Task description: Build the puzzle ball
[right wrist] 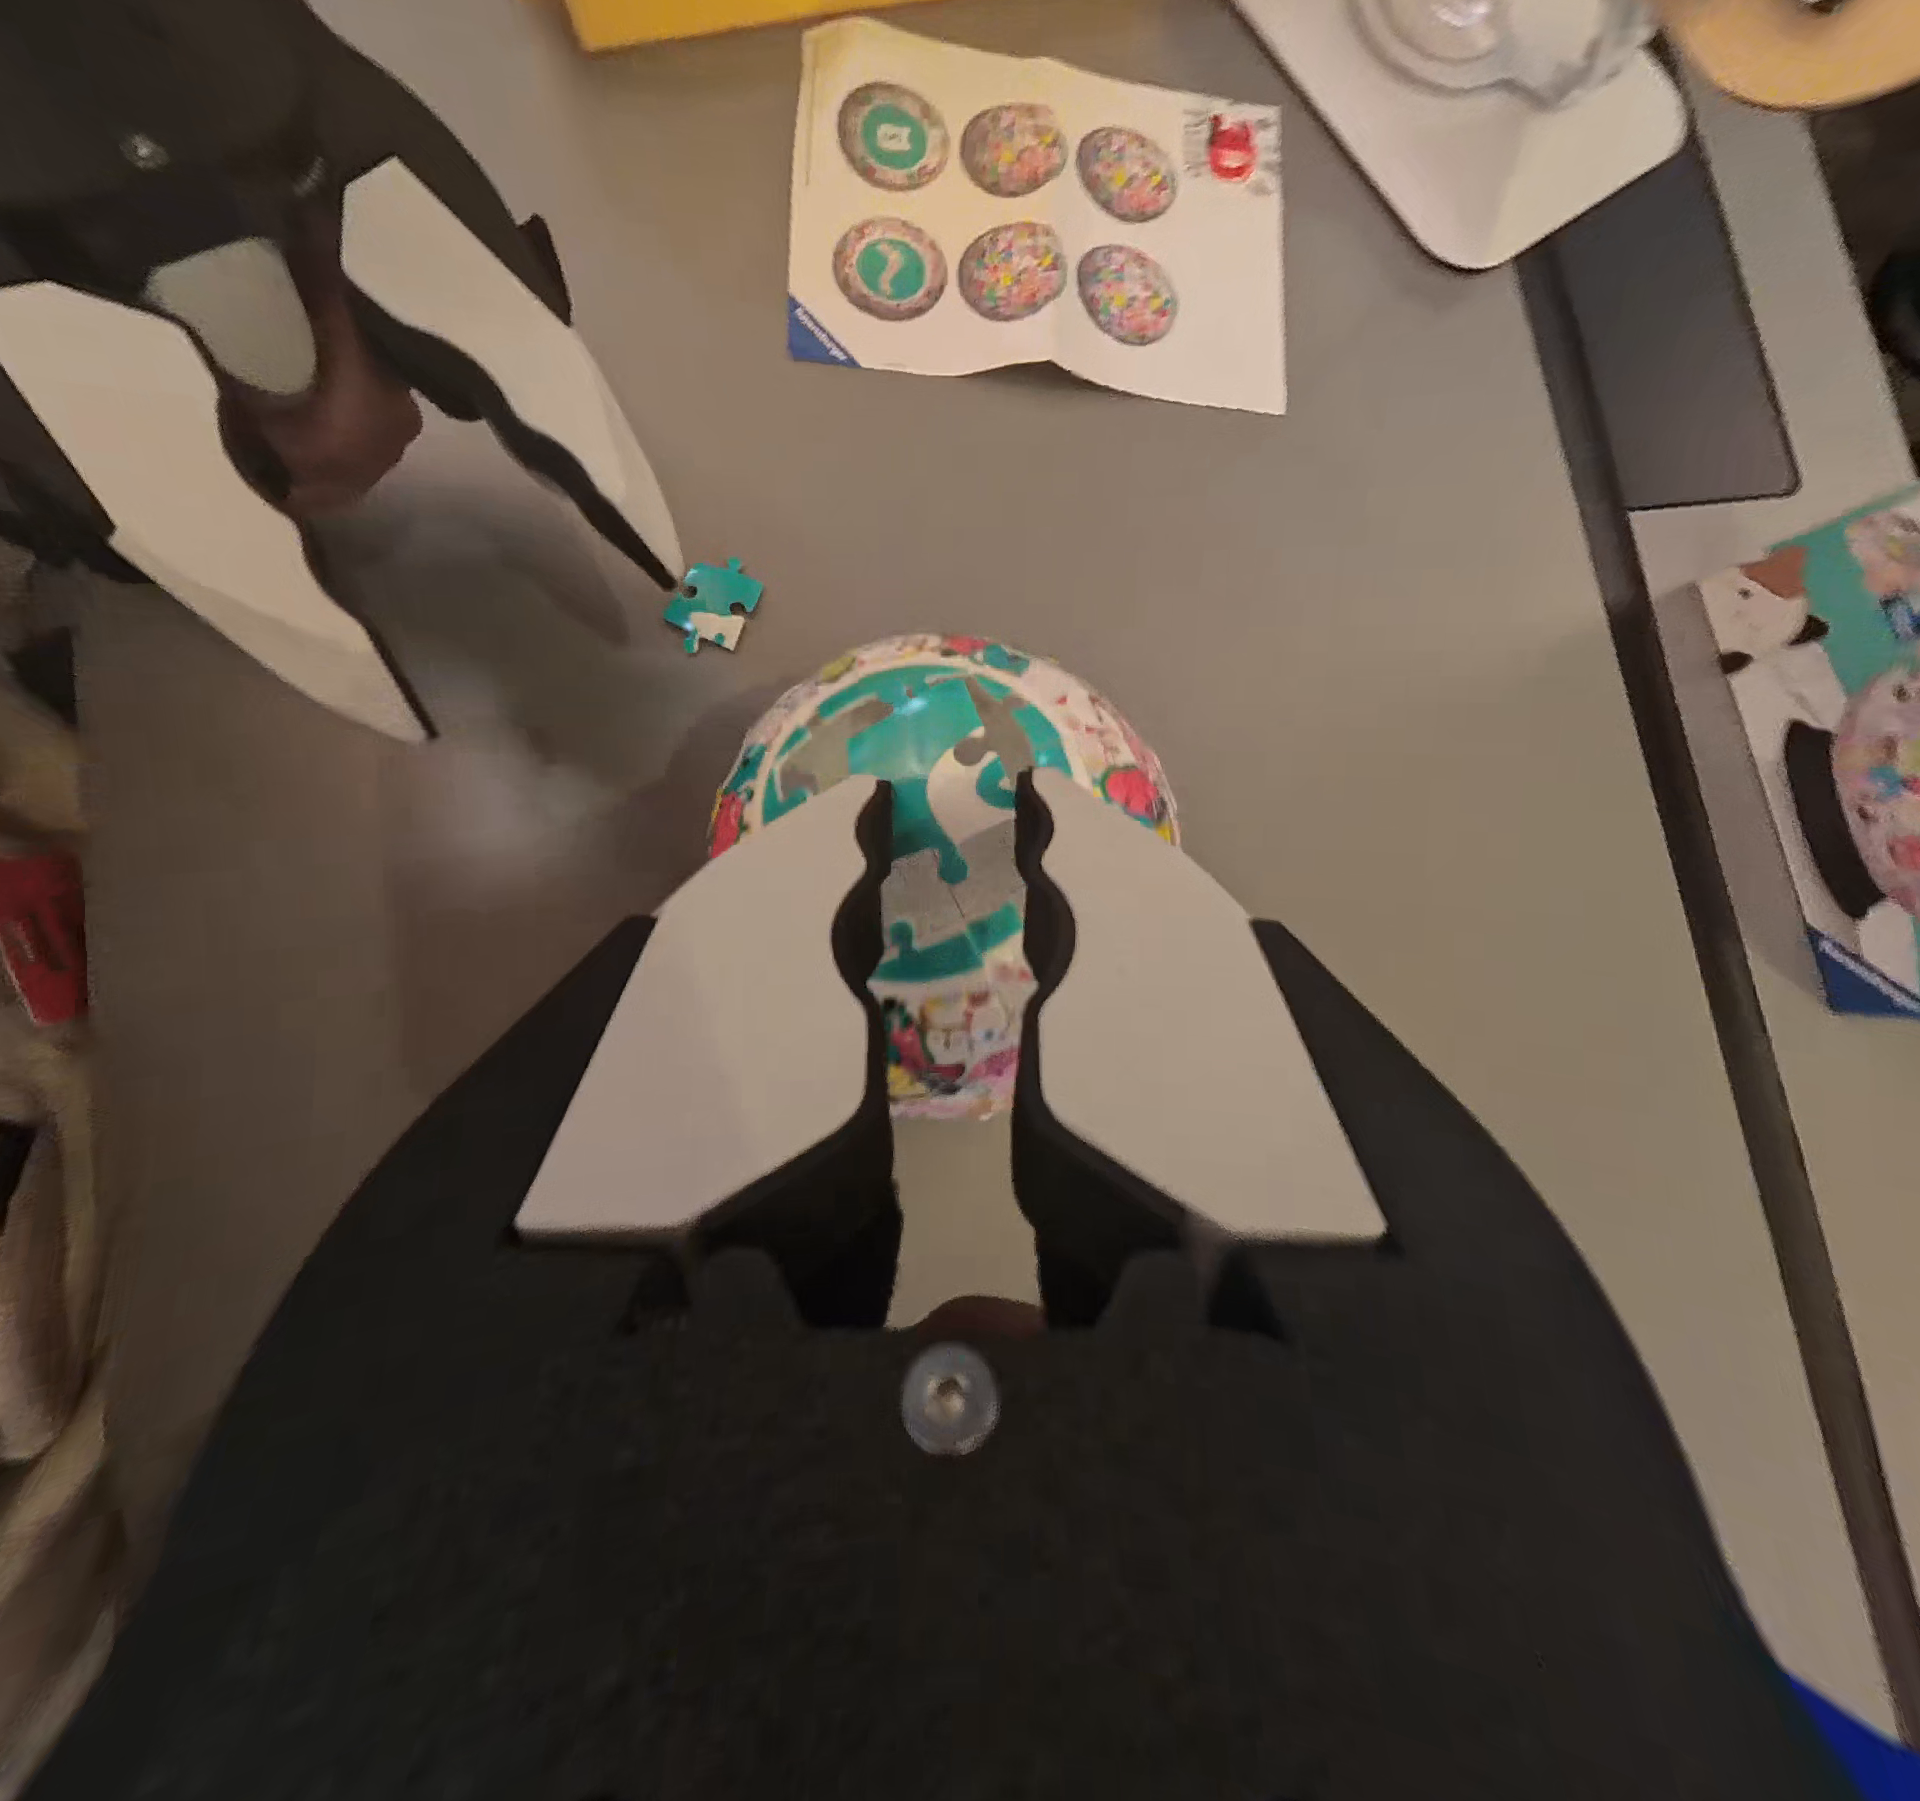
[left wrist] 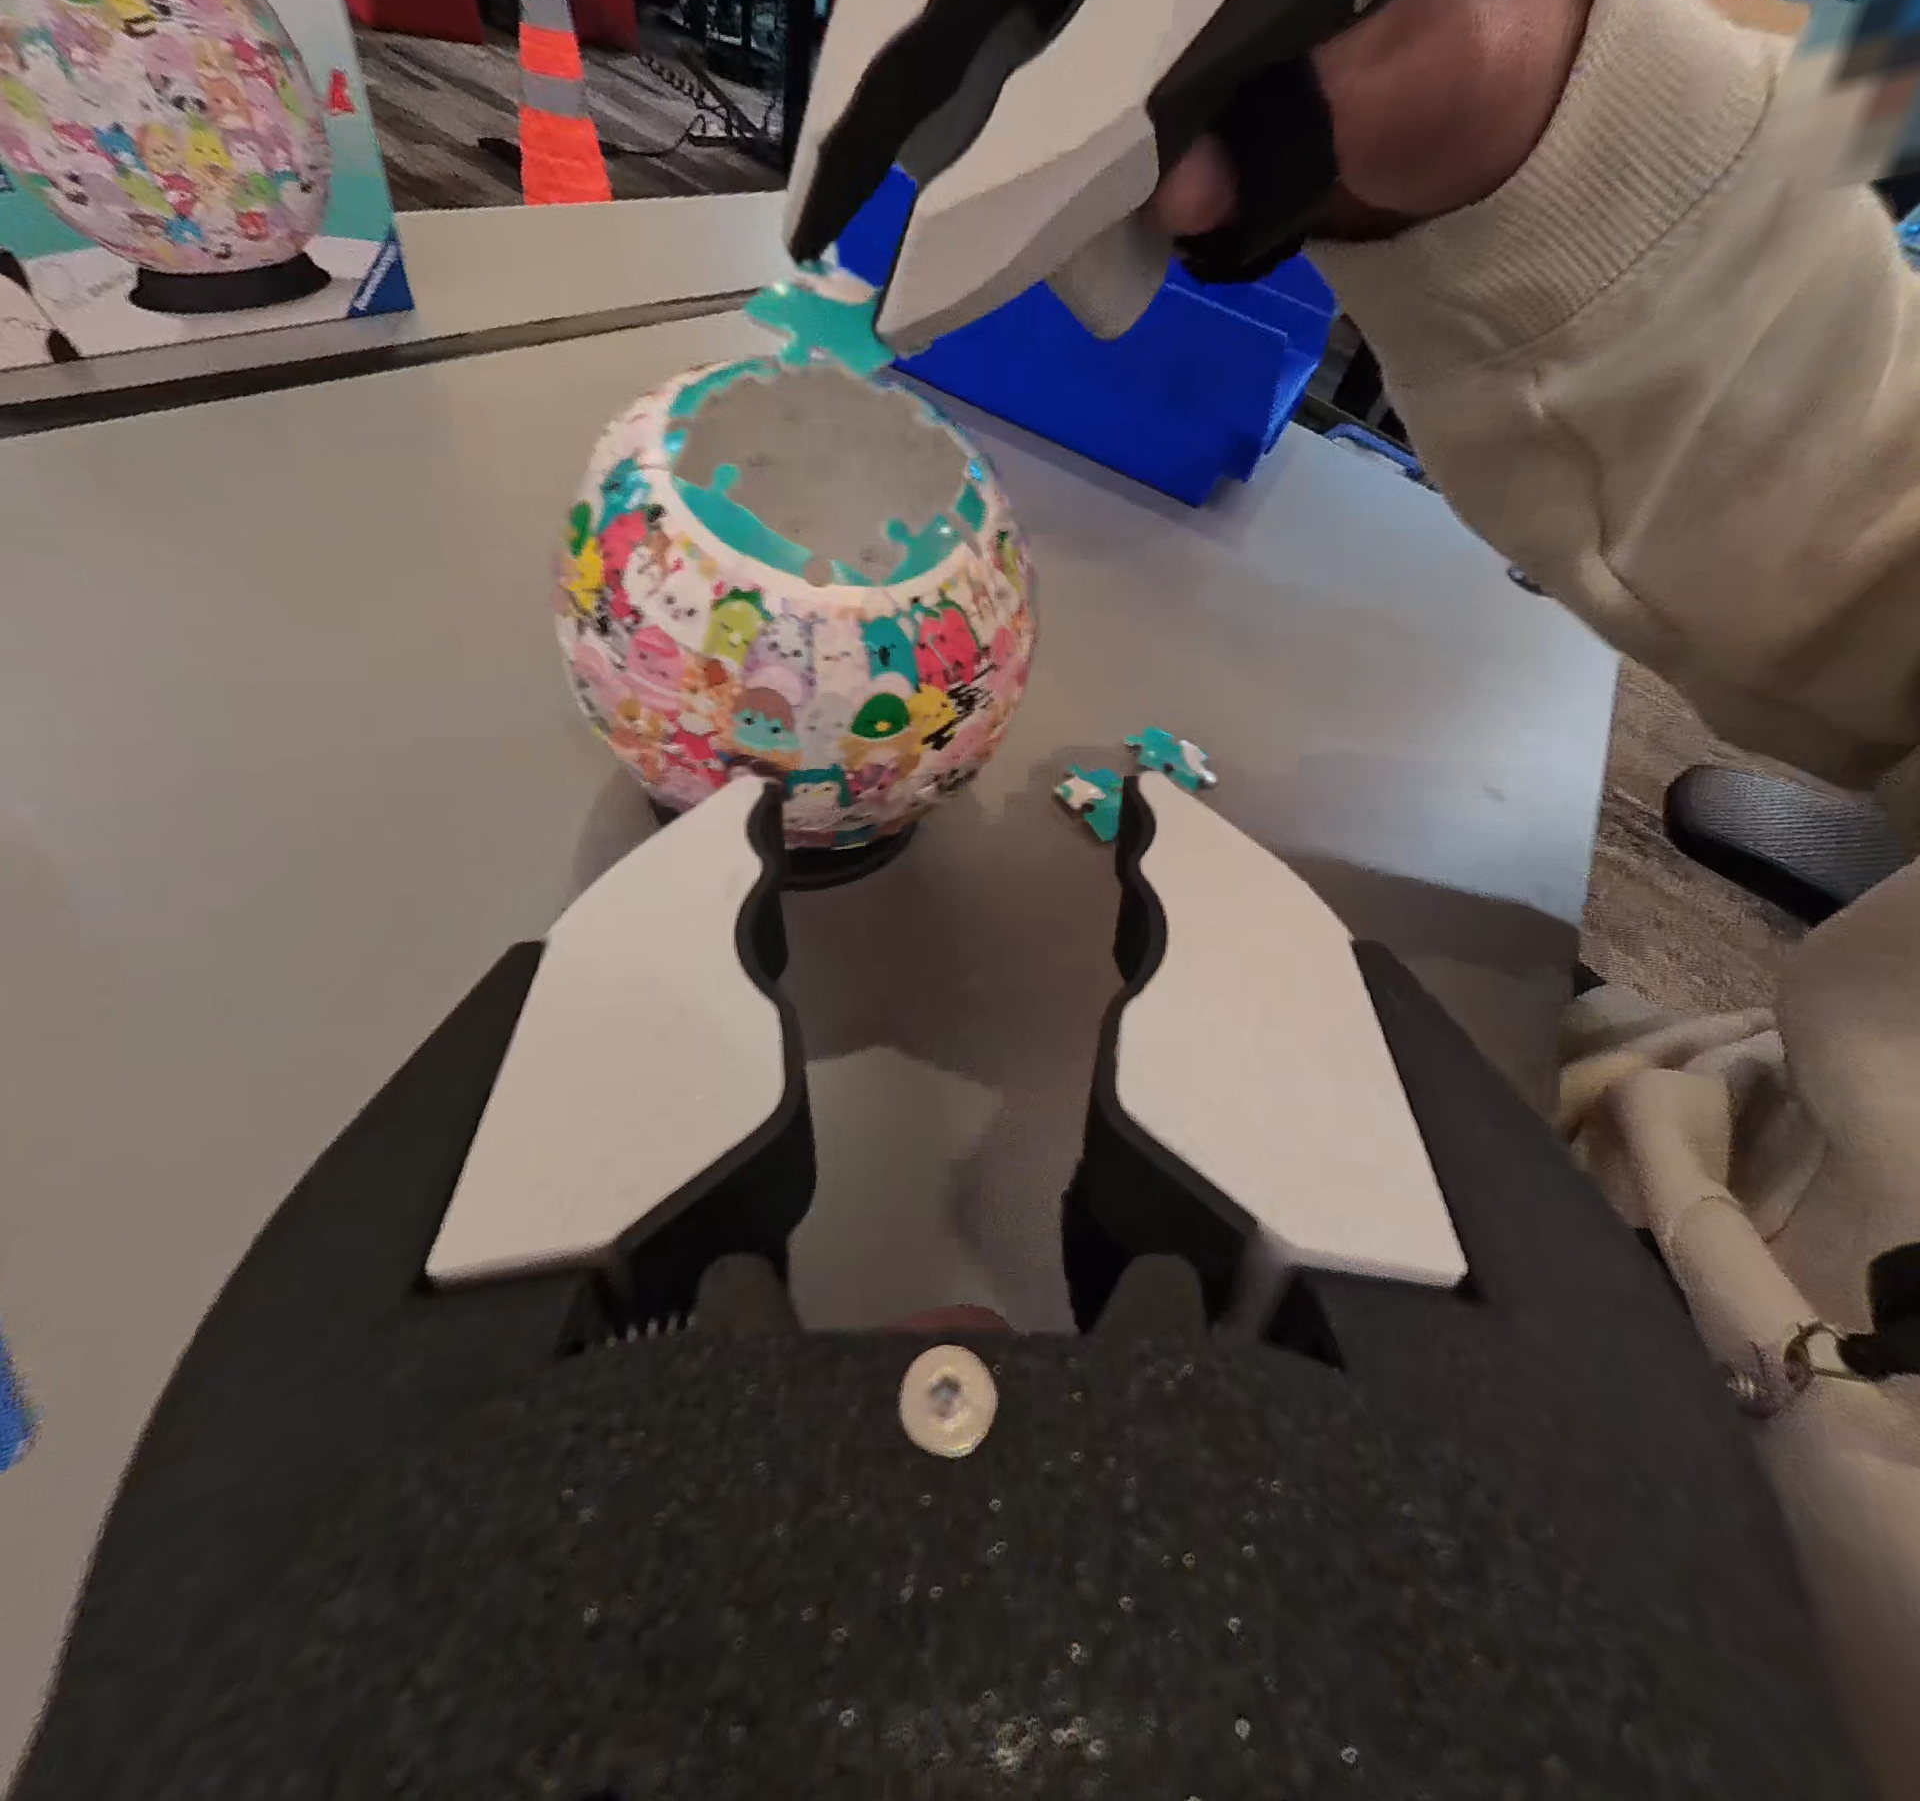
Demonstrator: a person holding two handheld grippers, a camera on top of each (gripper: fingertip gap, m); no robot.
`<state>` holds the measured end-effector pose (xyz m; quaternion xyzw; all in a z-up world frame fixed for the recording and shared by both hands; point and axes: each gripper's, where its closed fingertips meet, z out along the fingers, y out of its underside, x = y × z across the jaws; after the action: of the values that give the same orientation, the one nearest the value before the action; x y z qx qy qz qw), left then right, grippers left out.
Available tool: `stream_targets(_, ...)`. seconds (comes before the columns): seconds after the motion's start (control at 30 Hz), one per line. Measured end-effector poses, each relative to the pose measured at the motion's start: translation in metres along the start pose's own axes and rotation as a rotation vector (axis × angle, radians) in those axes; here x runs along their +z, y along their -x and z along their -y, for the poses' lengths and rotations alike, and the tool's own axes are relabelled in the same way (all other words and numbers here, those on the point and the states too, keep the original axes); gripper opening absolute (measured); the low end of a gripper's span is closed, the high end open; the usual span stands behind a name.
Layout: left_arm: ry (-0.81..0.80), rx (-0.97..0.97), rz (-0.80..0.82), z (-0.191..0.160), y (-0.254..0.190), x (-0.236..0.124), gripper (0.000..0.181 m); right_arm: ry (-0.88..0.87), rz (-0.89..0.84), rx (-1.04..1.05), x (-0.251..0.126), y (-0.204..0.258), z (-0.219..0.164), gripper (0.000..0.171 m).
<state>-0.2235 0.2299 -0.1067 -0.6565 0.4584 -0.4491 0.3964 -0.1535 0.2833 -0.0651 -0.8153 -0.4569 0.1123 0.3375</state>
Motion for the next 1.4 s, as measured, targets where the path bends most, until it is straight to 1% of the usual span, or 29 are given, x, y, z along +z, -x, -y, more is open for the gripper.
stream_targets(0.1, -0.021, 0.0, 0.036, -0.001, 0.015, -0.006, 0.058, 0.077, 0.045, -0.07, 0.01, -0.002, 0.004, 0.022)
stream_targets(0.2, -0.055, -0.024, 0.032, 0.005, 0.022, -0.007, 0.055, 0.112, 0.079, -0.082, 0.013, -0.004, 0.008, 0.022)
stream_targets(0.33, -0.129, -0.061, -0.019, 0.027, 0.023, -0.002, 0.051, 0.071, 0.132, -0.097, 0.011, 0.006, 0.017, 0.022)
stream_targets(0.43, -0.198, -0.118, -0.132, 0.047, 0.014, -0.005, 0.044, -0.017, 0.232, -0.135, 0.004, 0.034, 0.026, 0.022)
stream_targets(0.5, -0.198, -0.124, -0.148, 0.048, 0.013, -0.011, 0.039, -0.019, 0.257, -0.117, -0.001, 0.05, 0.018, 0.022)
stream_targets(0.57, -0.155, -0.091, -0.075, 0.036, 0.022, -0.019, 0.038, 0.008, 0.218, -0.057, -0.008, 0.059, -0.006, 0.022)
stream_targets(0.6, -0.112, -0.067, -0.018, 0.024, 0.03, -0.023, 0.038, 0.029, 0.209, -0.007, -0.012, 0.066, -0.023, 0.022)
stream_targets(0.63, -0.046, -0.045, 0.05, 0.008, 0.04, -0.026, 0.038, 0.046, 0.205, 0.044, -0.016, 0.075, -0.041, 0.022)
stream_targets(0.67, 0.055, -0.032, 0.135, -0.012, 0.054, -0.029, 0.037, 0.058, 0.174, 0.089, -0.02, 0.079, -0.061, 0.022)
stream_targets(0.73, 0.267, -0.024, 0.242, -0.052, 0.072, -0.035, 0.038, 0.123, 0.005, 0.186, -0.024, 0.066, -0.116, 0.022)
stream_targets(0.77, 0.326, -0.027, 0.258, -0.065, 0.073, -0.038, 0.039, 0.175, -0.045, 0.26, -0.025, 0.062, -0.148, 0.022)
stream_targets(0.8, 0.359, -0.037, 0.258, -0.073, 0.072, -0.038, 0.039, 0.201, -0.038, 0.35, -0.025, 0.064, -0.171, 0.022)
stream_targets(0.87, 0.365, -0.062, 0.213, -0.077, 0.06, -0.033, 0.04, 0.143, -0.043, 0.479, -0.024, 0.063, -0.191, 0.022)
stream_targets(0.93, 0.347, -0.051, 0.179, -0.071, 0.048, -0.024, 0.042, 0.124, -0.076, 0.483, -0.021, 0.06, -0.203, 0.022)
stream_targets(0.97, 0.326, -0.042, 0.167, -0.065, 0.045, -0.018, 0.047, 0.135, -0.072, 0.475, -0.018, 0.06, -0.207, 0.022)
stream_targets(1.03, 0.314, -0.031, 0.147, -0.054, 0.044, -0.001, 0.065, 0.118, -0.053, 0.459, -0.009, 0.058, -0.209, 0.022)
stream_targets(1.1, 0.313, -0.021, 0.092, -0.044, 0.041, 0.016, 0.091, 0.099, 0.005, 0.454, 0.002, 0.06, -0.205, 0.022)
stream_targets(1.17, 0.329, -0.017, 0.023, -0.038, 0.036, 0.03, 0.116, 0.073, 0.027, 0.424, 0.011, 0.056, -0.199, 0.023)
stream_targets(1.27, 0.344, -0.023, -0.03, -0.037, 0.036, 0.044, 0.128, 0.021, 0.039, 0.388, 0.022, 0.048, -0.189, 0.024)
stream_targets(1.3, 0.353, -0.036, -0.039, -0.039, 0.037, 0.048, 0.13, -0.003, 0.044, 0.379, 0.025, 0.045, -0.185, 0.028)
stream_targets(1.33, 0.354, -0.051, -0.05, -0.04, 0.038, 0.052, 0.13, -0.029, 0.047, 0.37, 0.028, 0.042, -0.181, 0.033)
stream_targets(1.37, 0.345, -0.066, -0.063, -0.04, 0.038, 0.056, 0.13, -0.045, 0.032, 0.359, 0.029, 0.037, -0.177, 0.043)
stream_targets(1.4, 0.33, -0.077, -0.066, -0.038, 0.039, 0.059, 0.13, -0.056, 0.001, 0.348, 0.028, 0.031, -0.172, 0.058)
